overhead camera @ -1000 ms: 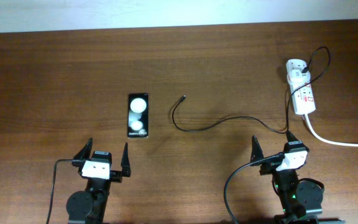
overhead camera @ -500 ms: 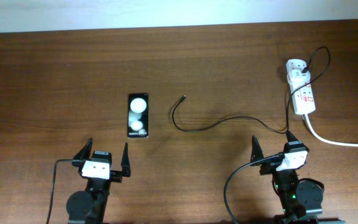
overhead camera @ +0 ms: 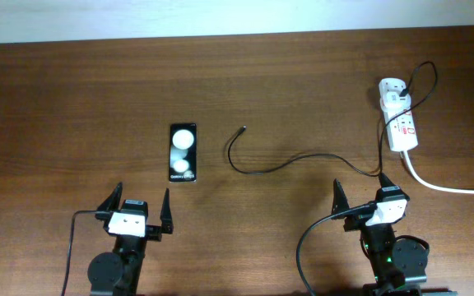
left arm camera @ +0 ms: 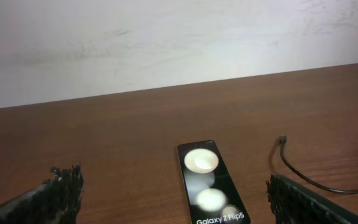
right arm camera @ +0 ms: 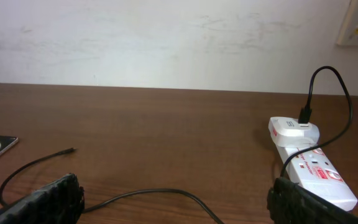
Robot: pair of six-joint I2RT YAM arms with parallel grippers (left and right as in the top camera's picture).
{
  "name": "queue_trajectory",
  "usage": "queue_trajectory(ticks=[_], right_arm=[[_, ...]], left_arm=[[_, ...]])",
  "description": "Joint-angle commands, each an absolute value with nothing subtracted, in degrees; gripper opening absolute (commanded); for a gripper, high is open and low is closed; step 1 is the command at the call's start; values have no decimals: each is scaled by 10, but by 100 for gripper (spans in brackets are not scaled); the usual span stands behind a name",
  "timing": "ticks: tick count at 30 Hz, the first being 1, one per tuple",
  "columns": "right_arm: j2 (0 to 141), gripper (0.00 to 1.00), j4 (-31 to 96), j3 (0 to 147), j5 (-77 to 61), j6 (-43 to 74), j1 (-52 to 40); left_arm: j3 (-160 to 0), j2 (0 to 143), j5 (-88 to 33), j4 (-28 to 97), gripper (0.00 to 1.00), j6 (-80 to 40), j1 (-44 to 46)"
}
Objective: Plug charger to phone and switch on socket
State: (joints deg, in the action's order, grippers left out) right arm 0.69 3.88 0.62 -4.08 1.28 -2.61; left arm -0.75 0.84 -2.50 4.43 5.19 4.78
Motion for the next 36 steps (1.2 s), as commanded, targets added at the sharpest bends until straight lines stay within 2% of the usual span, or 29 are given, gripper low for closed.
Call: queue_trajectory(ticks=[1, 14, 18, 25, 27, 36], right_arm=[[3, 99, 42, 3, -38, 13, -30], [3, 99, 42, 3, -38, 13, -30], [3, 98, 42, 3, -38, 13, -30], [3, 99, 42, 3, -38, 13, -30], [3, 99, 42, 3, -38, 13, -30], [3, 99, 42, 3, -38, 13, -30]], left_arm=[[-5, 6, -17, 46, 99, 61, 44], [-14, 8, -13, 17, 99, 60, 44], [-44, 41, -17, 18, 99, 28, 44], [-174, 228, -26, 36, 99, 29, 44], [-244, 329, -67, 42, 99, 28, 44], [-506, 574, -157, 154, 99, 28, 45]])
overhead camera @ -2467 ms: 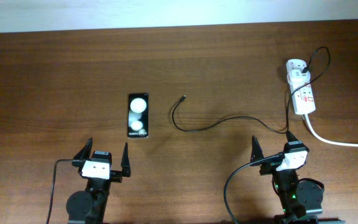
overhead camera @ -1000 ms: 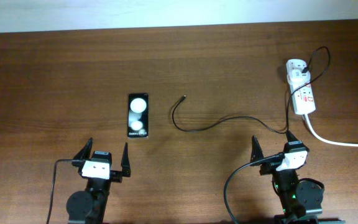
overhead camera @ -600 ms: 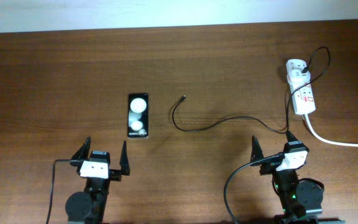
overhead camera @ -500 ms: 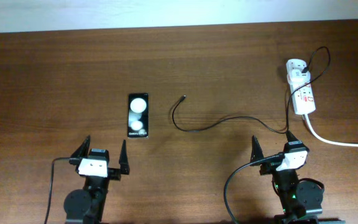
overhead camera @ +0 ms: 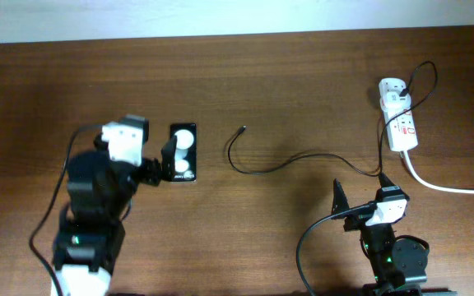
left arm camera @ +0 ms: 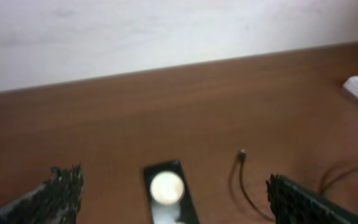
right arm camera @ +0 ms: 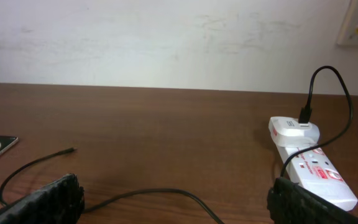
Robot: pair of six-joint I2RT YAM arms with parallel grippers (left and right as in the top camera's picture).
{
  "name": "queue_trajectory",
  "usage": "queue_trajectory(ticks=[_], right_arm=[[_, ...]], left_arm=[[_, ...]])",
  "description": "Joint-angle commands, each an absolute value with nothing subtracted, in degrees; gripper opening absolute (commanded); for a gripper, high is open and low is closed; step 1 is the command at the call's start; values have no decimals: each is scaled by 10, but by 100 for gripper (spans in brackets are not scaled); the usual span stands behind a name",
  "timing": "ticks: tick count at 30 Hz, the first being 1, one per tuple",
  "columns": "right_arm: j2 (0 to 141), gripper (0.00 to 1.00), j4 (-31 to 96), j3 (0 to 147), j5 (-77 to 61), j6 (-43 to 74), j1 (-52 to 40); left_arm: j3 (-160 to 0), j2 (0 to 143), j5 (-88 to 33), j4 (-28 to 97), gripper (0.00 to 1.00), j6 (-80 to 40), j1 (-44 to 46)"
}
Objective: Plug charger to phone and switch on socket
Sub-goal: 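Move the left gripper down over the black phone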
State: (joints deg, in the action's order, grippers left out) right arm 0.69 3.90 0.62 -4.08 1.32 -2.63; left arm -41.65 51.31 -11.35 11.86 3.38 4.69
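Note:
A black flip phone [overhead camera: 184, 148] lies face up left of the table's middle, its lower part showing between my left fingers in the left wrist view [left arm camera: 165, 190]. My left gripper [overhead camera: 138, 158] hovers over it, open and empty, one finger by the phone's left edge. The black charger cable [overhead camera: 278, 168] ends in a free plug [overhead camera: 243, 128] right of the phone, the plug also in the left wrist view [left arm camera: 243, 153]. Its other end sits in a white adapter [overhead camera: 392, 89] on the white power strip [overhead camera: 401, 127]. My right gripper [overhead camera: 360, 194] rests open near the front edge, with the cable [right arm camera: 154, 193] lying between its fingers.
The strip's thick white cord [overhead camera: 451, 189] runs off the right side of the table. A pale wall stands behind the far edge. The brown tabletop [overhead camera: 303, 74] carries nothing else between phone and strip.
My left arm has moved from the front edge out to the phone, and its open gripper now hangs above it. Phone, cable and right arm are where they were.

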Motion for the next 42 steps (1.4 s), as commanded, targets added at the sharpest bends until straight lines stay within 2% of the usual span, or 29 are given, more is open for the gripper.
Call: queue_trajectory(ticks=[1, 7, 9, 11, 20, 33, 42], right_arm=[[3, 99, 42, 3, -38, 13, -30], [3, 99, 42, 3, -38, 13, -30], [3, 99, 42, 3, -38, 13, -30], [3, 99, 42, 3, -38, 13, -30], [3, 99, 42, 3, -38, 13, -30], [3, 99, 42, 3, -38, 13, -30], [3, 99, 42, 3, -38, 13, -30]], left_arm=[[-554, 615, -157, 187, 99, 28, 45], [-779, 801, -177, 389, 99, 31, 53], [-854, 870, -176, 472, 99, 76, 74], [-874, 897, -175, 503, 99, 88, 85], [-874, 928, -187, 541, 99, 82, 89], [-874, 1102, 17, 541, 100, -110, 111], [-874, 1191, 15, 543, 95, -148, 128]])
